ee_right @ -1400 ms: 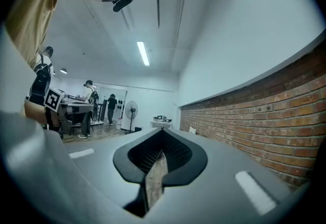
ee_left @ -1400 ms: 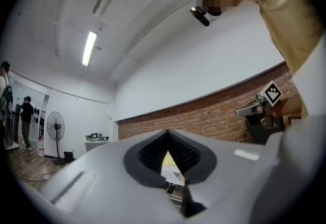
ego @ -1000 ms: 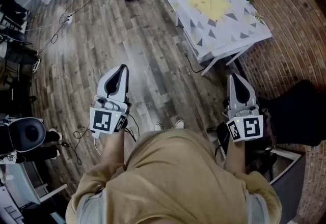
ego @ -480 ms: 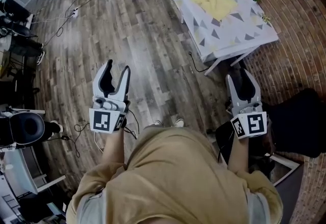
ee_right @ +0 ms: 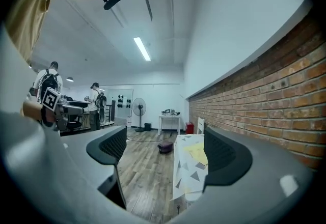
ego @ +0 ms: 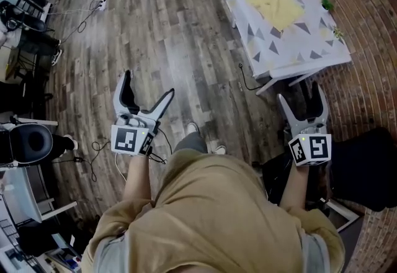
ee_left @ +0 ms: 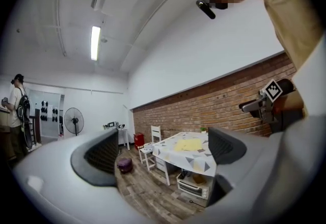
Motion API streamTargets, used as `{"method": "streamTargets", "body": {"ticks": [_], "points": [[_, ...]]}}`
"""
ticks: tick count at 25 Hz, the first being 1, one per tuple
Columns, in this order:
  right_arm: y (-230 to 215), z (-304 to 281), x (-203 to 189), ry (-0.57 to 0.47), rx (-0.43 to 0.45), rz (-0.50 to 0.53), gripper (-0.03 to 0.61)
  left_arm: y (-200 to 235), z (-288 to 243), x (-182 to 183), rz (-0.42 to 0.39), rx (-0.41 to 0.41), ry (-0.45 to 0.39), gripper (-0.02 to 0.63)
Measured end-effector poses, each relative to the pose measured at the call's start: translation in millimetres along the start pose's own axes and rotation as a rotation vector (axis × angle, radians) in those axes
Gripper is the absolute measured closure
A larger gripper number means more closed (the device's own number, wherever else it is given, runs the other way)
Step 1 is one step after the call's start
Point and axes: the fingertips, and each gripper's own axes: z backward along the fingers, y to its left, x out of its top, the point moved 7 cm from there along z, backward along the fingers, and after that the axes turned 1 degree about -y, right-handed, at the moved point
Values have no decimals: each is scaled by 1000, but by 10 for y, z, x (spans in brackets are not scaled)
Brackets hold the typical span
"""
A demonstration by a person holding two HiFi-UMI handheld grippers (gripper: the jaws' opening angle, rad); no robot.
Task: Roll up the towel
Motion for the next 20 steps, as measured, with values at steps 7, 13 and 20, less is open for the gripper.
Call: {"method": "streamTargets", "body": {"ticks": [7, 13, 20], "points": [[-27, -627, -95, 55, -8, -25, 130, 342, -543, -319, 20, 11, 22, 37], [-102, -1614, -126, 103, -73, -11, 130, 1013, -1582, -624, 56, -70, 22, 38], [-132, -2733, 53, 146, -217, -11, 132, 1866, -2962, -703, 62, -276, 10, 38]]}}
